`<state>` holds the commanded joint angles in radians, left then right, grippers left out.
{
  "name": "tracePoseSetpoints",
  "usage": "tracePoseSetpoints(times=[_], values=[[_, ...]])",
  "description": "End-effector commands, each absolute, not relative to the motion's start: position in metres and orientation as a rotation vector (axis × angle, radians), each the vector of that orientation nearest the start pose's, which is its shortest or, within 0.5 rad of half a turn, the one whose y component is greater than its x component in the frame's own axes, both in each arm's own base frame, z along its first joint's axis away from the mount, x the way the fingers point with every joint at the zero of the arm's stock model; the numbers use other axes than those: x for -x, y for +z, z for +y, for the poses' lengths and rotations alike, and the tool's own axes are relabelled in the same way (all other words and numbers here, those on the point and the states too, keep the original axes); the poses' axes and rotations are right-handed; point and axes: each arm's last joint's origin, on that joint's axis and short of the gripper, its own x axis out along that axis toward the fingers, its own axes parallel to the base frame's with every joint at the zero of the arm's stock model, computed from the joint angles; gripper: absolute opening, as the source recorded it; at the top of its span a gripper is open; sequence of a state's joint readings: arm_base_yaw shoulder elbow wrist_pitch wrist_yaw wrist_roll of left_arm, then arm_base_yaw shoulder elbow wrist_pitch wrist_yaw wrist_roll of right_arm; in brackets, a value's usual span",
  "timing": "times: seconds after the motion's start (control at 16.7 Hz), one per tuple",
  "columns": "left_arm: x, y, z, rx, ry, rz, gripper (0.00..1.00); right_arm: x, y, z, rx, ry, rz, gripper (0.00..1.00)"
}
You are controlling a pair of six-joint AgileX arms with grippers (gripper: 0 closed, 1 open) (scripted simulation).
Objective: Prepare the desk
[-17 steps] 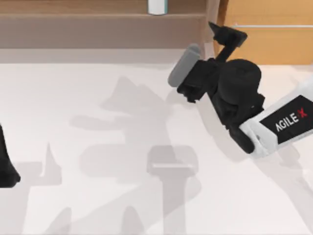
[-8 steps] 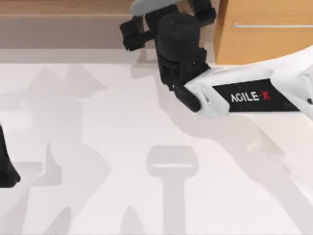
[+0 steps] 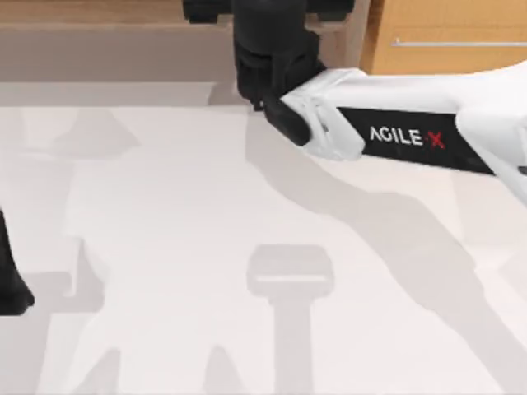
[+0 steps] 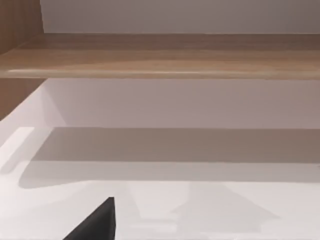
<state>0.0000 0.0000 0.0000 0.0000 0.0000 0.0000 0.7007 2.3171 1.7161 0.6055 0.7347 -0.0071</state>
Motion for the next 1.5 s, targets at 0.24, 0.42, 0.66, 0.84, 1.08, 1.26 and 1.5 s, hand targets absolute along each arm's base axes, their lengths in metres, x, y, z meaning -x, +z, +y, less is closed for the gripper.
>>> tracePoseSetpoints(times=[0.24,0.42,0.66,0.84,1.08,1.26,1.5], values=[[-0.106,0.160,-0.001,0.000,0.000,0.000,1.00,-0.417,0.208,0.329,0.010,-0.011,-0.016,1.00],[-0.106,0.160,-0.001,0.000,0.000,0.000,1.00,-0.423,0.205,0.331,0.013,-0.007,-0.011,1.00],[-0.106,0.160,-0.001,0.000,0.000,0.000,1.00,-0.435,0.205,0.332,0.013,-0.007,-0.011,1.00],[-0.106,0.160,-0.001,0.000,0.000,0.000,1.00,-0.436,0.205,0.332,0.013,-0.007,-0.011,1.00],[-0.106,0.160,-0.001,0.000,0.000,0.000,1.00,-0.436,0.205,0.332,0.013,-0.007,-0.011,0.77],[-0.106,0.160,-0.001,0.000,0.000,0.000,1.00,-0.436,0.205,0.332,0.013,-0.007,-0.011,0.55],[-0.106,0.160,-0.001,0.000,0.000,0.000,1.00,-0.436,0.205,0.332,0.013,-0.007,-0.011,0.25]])
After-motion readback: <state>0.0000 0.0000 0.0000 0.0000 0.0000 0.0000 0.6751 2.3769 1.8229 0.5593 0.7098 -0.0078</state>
